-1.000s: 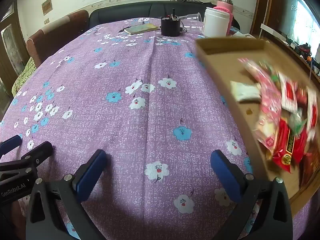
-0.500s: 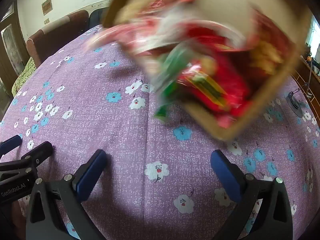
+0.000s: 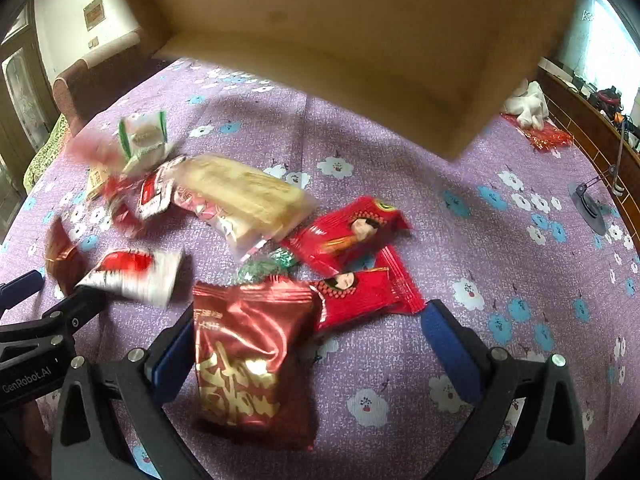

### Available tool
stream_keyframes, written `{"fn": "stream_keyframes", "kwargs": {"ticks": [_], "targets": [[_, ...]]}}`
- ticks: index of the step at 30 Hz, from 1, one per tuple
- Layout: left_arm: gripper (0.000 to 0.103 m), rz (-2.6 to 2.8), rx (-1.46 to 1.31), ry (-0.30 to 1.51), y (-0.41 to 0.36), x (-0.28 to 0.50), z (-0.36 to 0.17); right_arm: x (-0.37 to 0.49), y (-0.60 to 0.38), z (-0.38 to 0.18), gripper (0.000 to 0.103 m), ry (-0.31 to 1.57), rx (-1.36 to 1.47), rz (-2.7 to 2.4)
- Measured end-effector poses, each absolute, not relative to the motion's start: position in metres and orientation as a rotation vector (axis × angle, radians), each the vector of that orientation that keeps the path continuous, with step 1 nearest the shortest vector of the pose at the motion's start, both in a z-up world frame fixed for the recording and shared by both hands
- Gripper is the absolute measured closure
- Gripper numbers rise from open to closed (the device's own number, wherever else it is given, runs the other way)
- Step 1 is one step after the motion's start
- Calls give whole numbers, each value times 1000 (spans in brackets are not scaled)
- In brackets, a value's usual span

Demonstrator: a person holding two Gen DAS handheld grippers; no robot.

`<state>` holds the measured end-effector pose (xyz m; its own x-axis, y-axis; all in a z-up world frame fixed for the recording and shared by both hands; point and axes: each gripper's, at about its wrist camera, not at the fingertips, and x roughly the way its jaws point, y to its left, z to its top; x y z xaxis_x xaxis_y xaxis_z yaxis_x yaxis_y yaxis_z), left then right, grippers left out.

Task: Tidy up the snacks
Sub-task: 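Tip the cardboard tray to pour the snacks onto the tablecloth, then grasp the red foil candy packet with the left gripper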

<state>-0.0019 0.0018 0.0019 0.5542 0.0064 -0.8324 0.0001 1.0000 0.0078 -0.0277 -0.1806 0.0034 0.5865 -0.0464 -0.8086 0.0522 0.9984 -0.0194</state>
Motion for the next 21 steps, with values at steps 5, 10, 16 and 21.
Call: {"fn": "stream_keyframes", "kwargs": {"ticks": [5, 10, 16, 21], "targets": [[0, 4, 7, 983, 3, -3, 4, -26, -181, 2, 0, 942, 6, -58], [0, 4, 7, 983, 3, -4, 4, -27, -180, 2, 0, 942, 6, -58], [0, 3, 7, 983, 3, -3, 4, -27, -179, 1, 0, 942, 6, -58], [0, 3, 6, 983, 3, -3, 4, -25, -183, 0, 0, 942, 6, -58]]}}
